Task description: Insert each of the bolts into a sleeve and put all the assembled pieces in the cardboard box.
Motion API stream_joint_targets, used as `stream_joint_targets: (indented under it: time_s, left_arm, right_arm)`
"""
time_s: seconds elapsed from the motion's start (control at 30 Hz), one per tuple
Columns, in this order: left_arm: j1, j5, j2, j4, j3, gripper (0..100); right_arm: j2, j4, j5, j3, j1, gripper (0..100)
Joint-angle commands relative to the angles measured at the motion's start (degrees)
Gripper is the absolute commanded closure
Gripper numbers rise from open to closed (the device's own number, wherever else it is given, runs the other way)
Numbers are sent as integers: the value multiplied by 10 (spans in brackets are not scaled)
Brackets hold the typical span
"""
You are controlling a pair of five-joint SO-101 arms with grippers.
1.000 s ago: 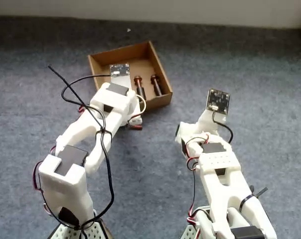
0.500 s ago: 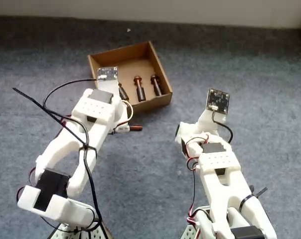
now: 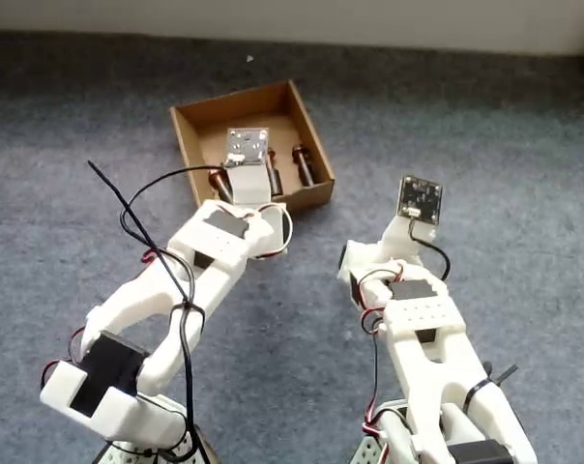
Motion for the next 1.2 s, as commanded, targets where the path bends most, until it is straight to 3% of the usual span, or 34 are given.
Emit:
stream_joint_targets:
  time_s: [0.0,0.13,0.33,0.57,0.73,0.9,1.17]
  left_arm:
    - [10,-7,11,-14,-38,995]
    - [11,-10,113,-11,-101,995]
    - [32,-36,201,143,-213,995]
    - [103,-34,202,235,-193,995]
    - [114,-37,200,299,-194,995]
    - [115,-37,127,351,-161,995]
    - [89,-38,-149,360,-87,995]
  right_arm:
    - [-24,-8,5,-5,14,993]
    - [-24,-8,5,-5,30,993]
    - [-24,-10,5,-4,38,993]
    - [-24,-11,4,-5,53,993]
    - [-24,-11,2,-5,63,993]
    - [-24,-11,2,-5,61,993]
    - [-24,-11,2,-5,60,993]
